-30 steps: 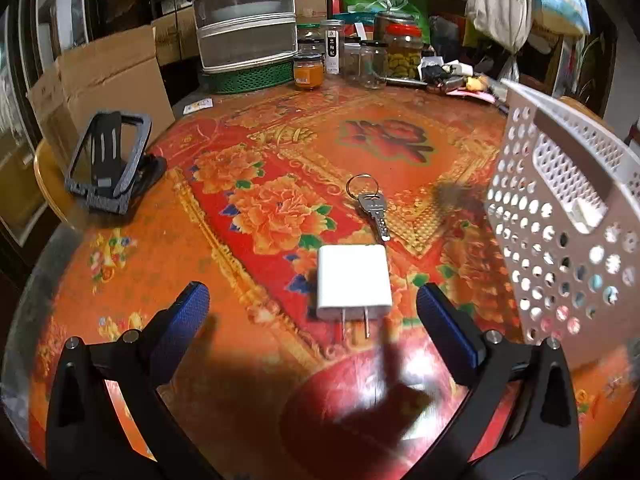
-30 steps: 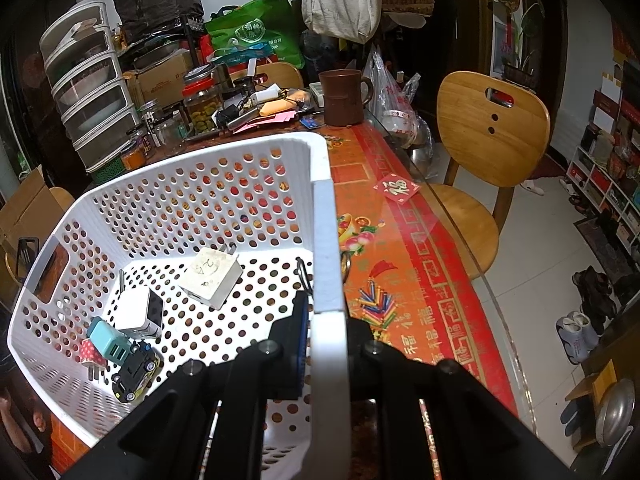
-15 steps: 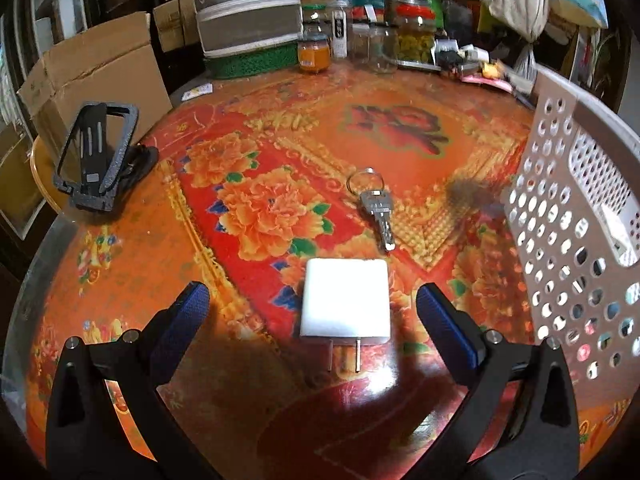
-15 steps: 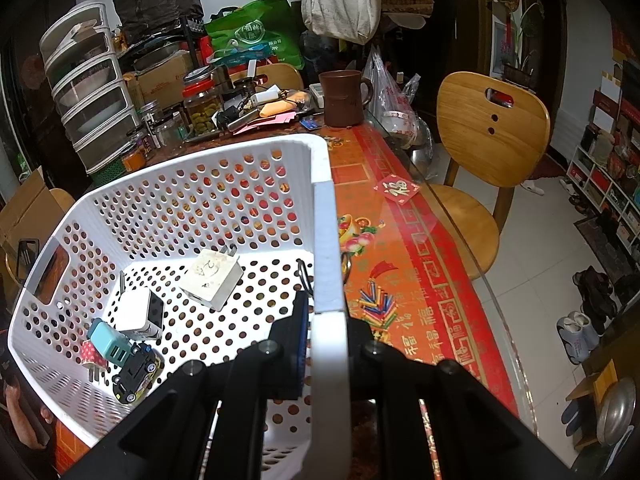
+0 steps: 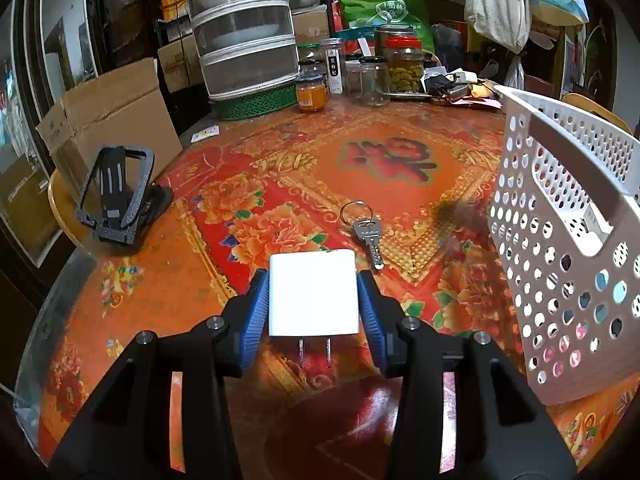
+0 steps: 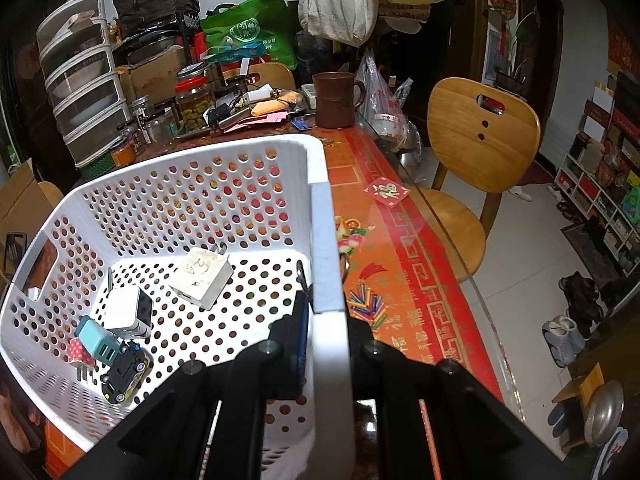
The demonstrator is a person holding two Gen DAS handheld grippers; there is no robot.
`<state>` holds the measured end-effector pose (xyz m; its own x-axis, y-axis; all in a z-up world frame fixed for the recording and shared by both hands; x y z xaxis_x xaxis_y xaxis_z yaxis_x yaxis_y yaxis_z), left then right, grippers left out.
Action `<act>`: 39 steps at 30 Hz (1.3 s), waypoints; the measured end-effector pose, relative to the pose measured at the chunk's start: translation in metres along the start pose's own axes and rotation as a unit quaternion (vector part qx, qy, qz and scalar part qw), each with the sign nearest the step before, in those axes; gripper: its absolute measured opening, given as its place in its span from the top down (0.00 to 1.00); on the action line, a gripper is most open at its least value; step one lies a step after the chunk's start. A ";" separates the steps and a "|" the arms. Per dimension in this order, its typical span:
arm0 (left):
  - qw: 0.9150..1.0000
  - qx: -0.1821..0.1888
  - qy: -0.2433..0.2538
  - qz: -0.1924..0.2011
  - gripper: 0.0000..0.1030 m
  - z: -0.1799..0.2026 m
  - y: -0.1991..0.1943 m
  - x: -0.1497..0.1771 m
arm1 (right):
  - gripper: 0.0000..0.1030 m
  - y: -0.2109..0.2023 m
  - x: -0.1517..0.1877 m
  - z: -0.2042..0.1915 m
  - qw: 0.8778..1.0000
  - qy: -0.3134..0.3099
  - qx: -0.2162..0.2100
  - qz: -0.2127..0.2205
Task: Organize rigid objects
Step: 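Grasp the white plug charger with the left tool, then carry the white plug charger into the basket and open the left tool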
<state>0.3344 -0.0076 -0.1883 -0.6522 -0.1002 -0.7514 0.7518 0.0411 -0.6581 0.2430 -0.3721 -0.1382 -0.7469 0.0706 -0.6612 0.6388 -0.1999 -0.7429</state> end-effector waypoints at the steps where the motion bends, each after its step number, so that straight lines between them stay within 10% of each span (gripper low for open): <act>1: 1.000 -0.004 0.001 0.003 0.60 0.000 -0.001 -0.001 | 0.89 0.000 0.000 -0.002 1.000 -0.001 0.000 0.000; 17: 0.997 -0.028 0.025 0.073 0.60 0.018 -0.080 -0.051 | 0.89 0.001 0.000 -0.002 1.000 0.005 -0.008 0.005; 39: 0.988 0.003 0.142 0.066 0.60 0.186 -0.115 -0.058 | 0.91 -0.002 0.000 0.006 0.998 0.035 -0.052 0.031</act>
<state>0.3039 -0.1919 -0.0601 -0.5491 0.1877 -0.8144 0.8320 0.0299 -0.5540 0.2401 -0.3778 -0.1360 -0.6933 0.1306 -0.7087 0.7014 -0.1030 -0.7053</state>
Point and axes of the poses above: each gripper's, at about its wrist camera, not at the fingertips, and y roughly the way its jaws point, z to its right, x to its underside, the point moved 8 cm from there along y, roughly the way its jaws point, and after that the axes turned 12 degrees about -y, right-handed, at the moved point
